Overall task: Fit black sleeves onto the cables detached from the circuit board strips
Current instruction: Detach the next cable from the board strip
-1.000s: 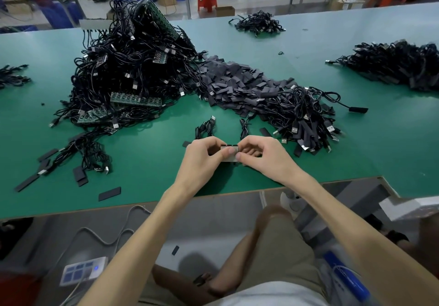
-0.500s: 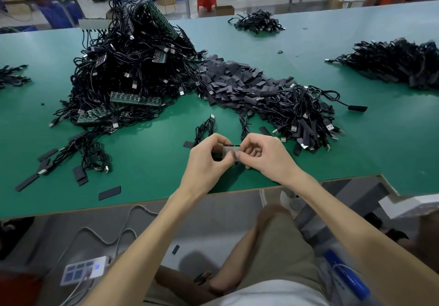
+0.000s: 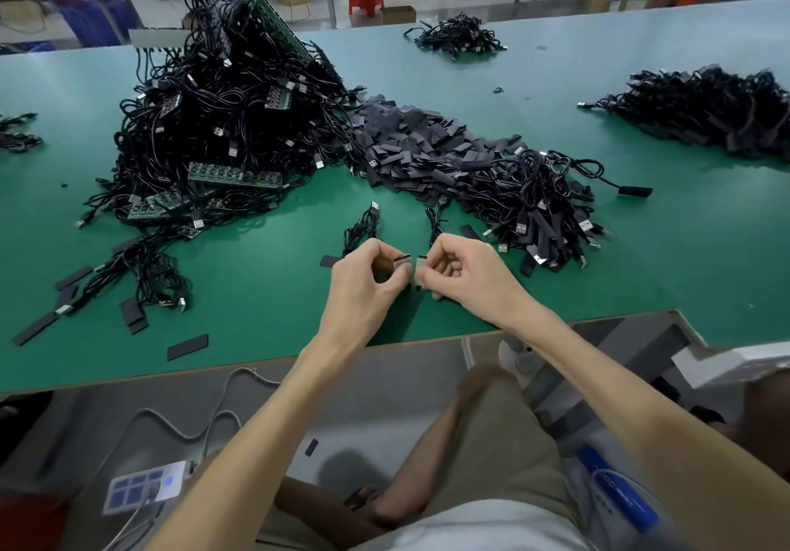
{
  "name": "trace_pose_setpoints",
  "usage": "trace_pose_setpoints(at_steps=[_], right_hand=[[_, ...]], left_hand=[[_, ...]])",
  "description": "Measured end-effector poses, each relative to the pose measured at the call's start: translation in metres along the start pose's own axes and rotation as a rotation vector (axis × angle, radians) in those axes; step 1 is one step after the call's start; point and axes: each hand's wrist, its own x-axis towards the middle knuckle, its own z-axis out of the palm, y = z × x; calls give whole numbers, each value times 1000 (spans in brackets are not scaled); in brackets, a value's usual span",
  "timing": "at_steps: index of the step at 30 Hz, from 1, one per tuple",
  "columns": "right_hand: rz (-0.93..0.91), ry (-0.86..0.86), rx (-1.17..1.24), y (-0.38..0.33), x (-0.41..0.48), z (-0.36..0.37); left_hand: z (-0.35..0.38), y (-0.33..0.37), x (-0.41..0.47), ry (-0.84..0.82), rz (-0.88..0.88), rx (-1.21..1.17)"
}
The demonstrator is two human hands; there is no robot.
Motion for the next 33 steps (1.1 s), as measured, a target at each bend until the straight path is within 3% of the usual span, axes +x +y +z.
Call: trace_pose_setpoints(at_steps=[6,10,16,18,28,31,33], right_hand=[[-22,130,210,1,3,-6],[-77,141,240,4,5,-8],[-69,45,365,4,4,-11],[-64,23,380,4,3,-11],[-39,54,401,6,4,-10],[-8,185,486,6,5,-11],[15,275,512,5,6,-12]], left_hand=[[-31,-22,11,154,52,378],[-38,-24,12,165,144,564],[-15,-2,11,-300,384,224],[-6,4,12,-350,433,205],[2,2,11,-115,315,195],[2,-2,13,-37,250,145],[2,-4,12,-25,281,250]])
